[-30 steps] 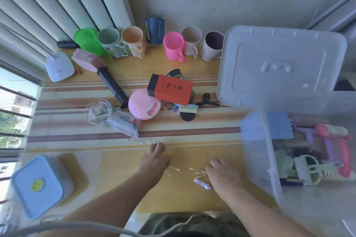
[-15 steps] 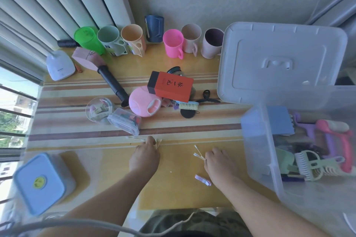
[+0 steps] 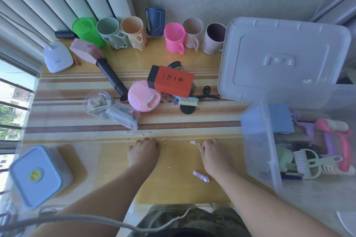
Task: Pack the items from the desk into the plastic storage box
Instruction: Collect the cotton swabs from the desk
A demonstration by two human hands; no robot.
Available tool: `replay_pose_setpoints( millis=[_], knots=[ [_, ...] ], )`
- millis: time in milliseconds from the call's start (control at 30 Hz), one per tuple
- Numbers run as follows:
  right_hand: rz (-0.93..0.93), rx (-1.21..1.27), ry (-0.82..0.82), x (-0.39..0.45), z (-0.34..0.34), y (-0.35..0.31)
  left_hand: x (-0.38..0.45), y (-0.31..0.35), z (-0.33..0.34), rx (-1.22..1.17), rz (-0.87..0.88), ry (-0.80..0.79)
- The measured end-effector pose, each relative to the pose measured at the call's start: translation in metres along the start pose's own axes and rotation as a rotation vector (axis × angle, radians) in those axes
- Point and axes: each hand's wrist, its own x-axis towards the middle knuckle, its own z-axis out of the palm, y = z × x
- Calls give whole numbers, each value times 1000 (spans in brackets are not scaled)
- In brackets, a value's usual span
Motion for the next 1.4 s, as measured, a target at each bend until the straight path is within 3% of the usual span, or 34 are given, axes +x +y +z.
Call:
replay_pose_setpoints(
  millis=[300,600,800,933,1067,1133,1200,1300,1400],
  knots=[
    [-140,-228,-47,6,12,-2,-5,17,2,275,96,-57],
    [-320,-480,-147,3,14,-4,-28,16,4,149,103,-75],
    [-244,-458,-139,3,11,-15,-37,10,-10,61,119,0],
    [-295,-215,69,-9,-28,-26,-39,19,-34,-103,184,136],
    [-605,-44,446,-38,-96,-6,-43,52,-75,-232,322,355],
    [-664,-6,560,-53,-135,22,-51,81,-98,-280,394,439],
    [-647,25,636,-60,-169,56,-57,108,-116,-320,459,507],
    [-481,-51,718,-58,-200,146,-74,172,-131,-350,555,556],
    [-304,-140,558,-50,-188,227,-92,235,-133,-352,686,558]
  ],
)
